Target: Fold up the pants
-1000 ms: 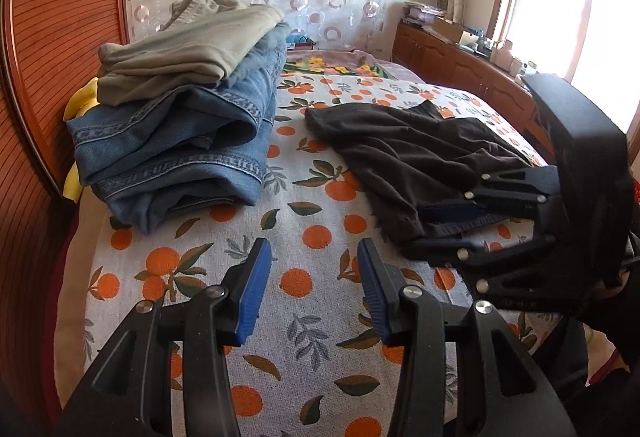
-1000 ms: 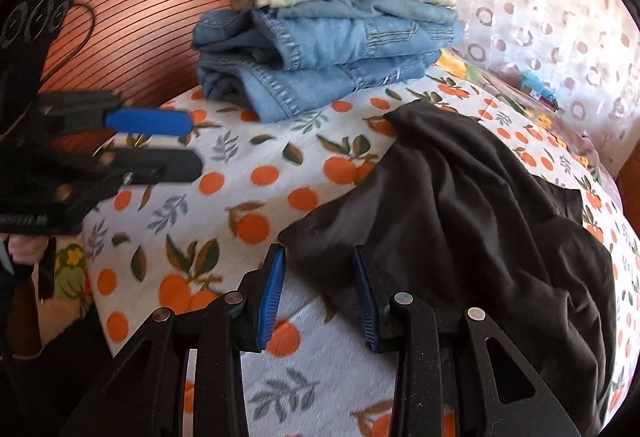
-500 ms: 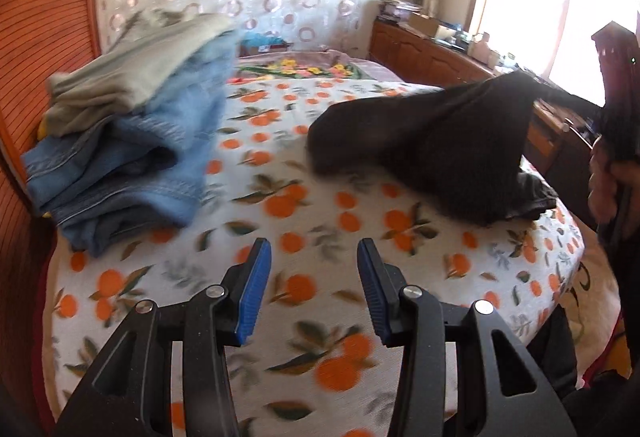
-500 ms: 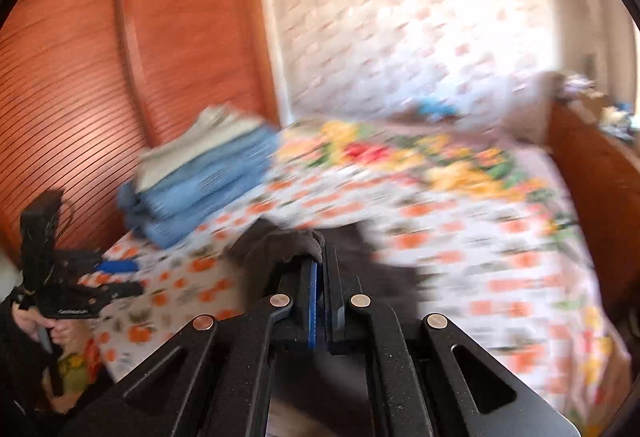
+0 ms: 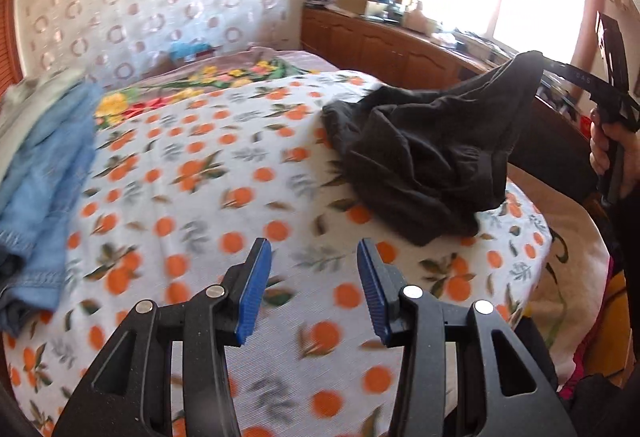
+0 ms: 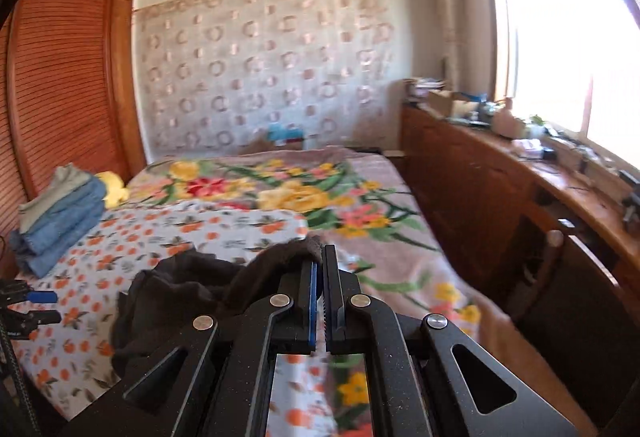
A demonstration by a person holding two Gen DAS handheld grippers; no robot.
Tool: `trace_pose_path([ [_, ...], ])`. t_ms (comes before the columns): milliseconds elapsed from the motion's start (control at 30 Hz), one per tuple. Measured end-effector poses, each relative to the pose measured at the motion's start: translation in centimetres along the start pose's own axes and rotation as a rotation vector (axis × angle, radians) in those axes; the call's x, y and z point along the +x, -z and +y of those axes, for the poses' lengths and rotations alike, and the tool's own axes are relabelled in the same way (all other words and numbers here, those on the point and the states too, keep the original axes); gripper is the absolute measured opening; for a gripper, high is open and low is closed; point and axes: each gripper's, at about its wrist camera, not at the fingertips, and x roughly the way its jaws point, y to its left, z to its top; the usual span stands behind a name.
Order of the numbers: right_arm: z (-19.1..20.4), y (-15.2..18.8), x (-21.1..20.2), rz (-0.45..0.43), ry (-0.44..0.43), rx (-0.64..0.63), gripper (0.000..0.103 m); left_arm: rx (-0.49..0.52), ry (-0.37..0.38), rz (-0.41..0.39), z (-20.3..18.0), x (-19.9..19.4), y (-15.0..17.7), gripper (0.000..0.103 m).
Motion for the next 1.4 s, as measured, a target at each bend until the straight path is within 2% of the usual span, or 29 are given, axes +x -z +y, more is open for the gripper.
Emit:
trace_pose_path([
  [100,0.8,0.0,-0.3,-0.016,0.039,0.000,0.002,0.026,0.027,0.000,-2.1,0.8,-1.0,0.046],
  [300,3.0,0.1,0.3,-0.016,0.021,-0.017,0.002,0.045,0.094,-0.001,-6.0,2.1,-2.3,0.046],
  [567,0.2,0.3,-1.1,-0.015,0.001,-0.016,0.002,0.036,0.211,0.028,-10.1,3.9,-2.7,0.046],
  [900,0.0,-0.1,-1.4,-0.015,-0.014,-0.042,0.002,0.023,0.319,0.053,-12.4,5.1,-2.4,0.045],
  [967,-0.4,0.0,-1.5,-0.014,-0.015,-0.040,0.002,0.024,0.304,0.051,-12.6,5.6,-2.5,0.038],
  [1033,-0.7,-0.1,-1.5,-0.012,-0.017,-0.036,0.002,0.022,0.274,0.070,-12.3,6.2,-2.6,0.012],
  [1067,-1.0,0.0,-1.6,-0.011,-0.020,-0.030,0.002,0.014,0.268,0.076,-12.1,6.3,-2.6,0.008],
  [1133,-1.2,-0.2,-1.8,-0.009,-0.030,-0.022,0.002,0.024,0.258,0.047,-11.6,5.6,-2.7,0.003],
  [1233,-1.1,-0.7,-2.4,-0.022,-0.057,-0.023,0.002,0.026,0.240,0.005,-10.5,3.7,-3.6,0.003],
  [1400,0.2,-2.7,-3.1,-0.061,-0.138,-0.019,0.002,0.030,0.123,-0.104,-6.2,-2.0,-6.2,0.002],
])
